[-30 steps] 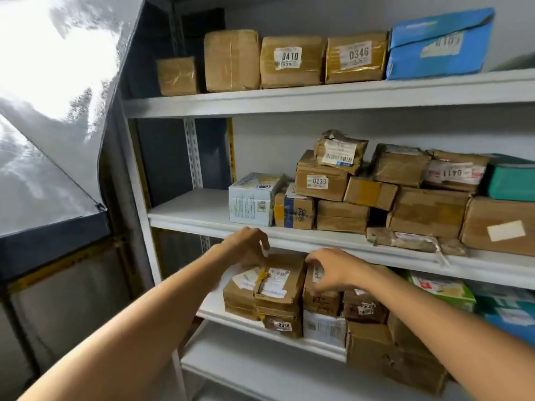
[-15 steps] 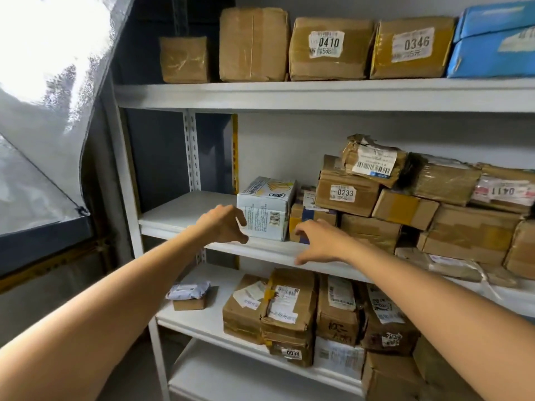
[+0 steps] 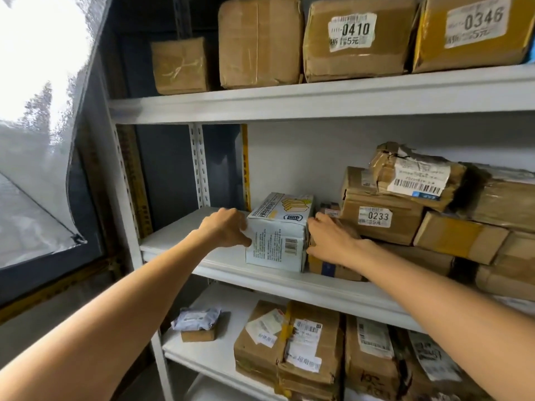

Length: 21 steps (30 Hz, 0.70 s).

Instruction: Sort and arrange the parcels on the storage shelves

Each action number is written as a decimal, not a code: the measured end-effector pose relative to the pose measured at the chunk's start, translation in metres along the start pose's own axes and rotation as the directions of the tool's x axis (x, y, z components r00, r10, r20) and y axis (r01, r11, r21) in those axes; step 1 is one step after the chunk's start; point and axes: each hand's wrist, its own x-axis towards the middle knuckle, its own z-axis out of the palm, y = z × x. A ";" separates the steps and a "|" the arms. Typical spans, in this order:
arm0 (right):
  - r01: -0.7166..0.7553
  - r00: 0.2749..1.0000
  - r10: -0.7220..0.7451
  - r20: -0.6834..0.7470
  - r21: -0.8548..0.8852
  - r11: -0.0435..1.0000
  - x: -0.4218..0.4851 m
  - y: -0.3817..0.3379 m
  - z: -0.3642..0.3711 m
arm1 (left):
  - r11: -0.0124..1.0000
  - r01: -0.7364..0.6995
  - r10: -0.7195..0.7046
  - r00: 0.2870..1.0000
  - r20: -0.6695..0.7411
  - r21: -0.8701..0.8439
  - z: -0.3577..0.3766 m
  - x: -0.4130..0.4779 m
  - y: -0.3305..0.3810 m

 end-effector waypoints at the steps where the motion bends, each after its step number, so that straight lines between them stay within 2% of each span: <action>1: -0.006 1.000 0.006 0.006 -0.011 1.000 0.005 0.000 0.002 | 1.000 -0.001 0.001 1.000 0.013 -0.008 0.001 0.008 -0.003; 4: -0.039 0.999 0.039 0.009 -0.005 0.999 0.019 -0.001 0.007 | 0.993 -0.033 0.040 0.997 0.062 -0.110 0.005 0.032 -0.010; 7: -0.105 0.994 0.105 0.003 0.008 0.994 0.030 -0.007 0.010 | 0.954 -0.083 0.114 0.989 0.092 -0.288 0.008 0.048 -0.009; 10: -0.186 0.982 0.186 -0.024 0.027 0.982 0.041 -0.013 0.013 | 0.865 -0.079 0.169 0.976 0.138 -0.496 0.012 0.063 -0.012; 14: -0.288 0.955 0.293 -0.048 0.086 0.954 0.058 -0.031 0.023 | 0.725 0.028 0.111 0.981 0.158 -0.688 0.019 0.084 -0.032; 18: -0.338 0.923 0.380 -0.067 0.331 0.881 0.081 -0.057 0.045 | 0.579 0.116 0.078 0.977 0.197 -0.807 0.020 0.096 -0.054; 21: -0.398 0.844 0.533 -0.062 0.593 0.700 0.096 -0.068 0.055 | 0.509 0.133 0.084 0.975 0.203 -0.850 0.022 0.096 -0.061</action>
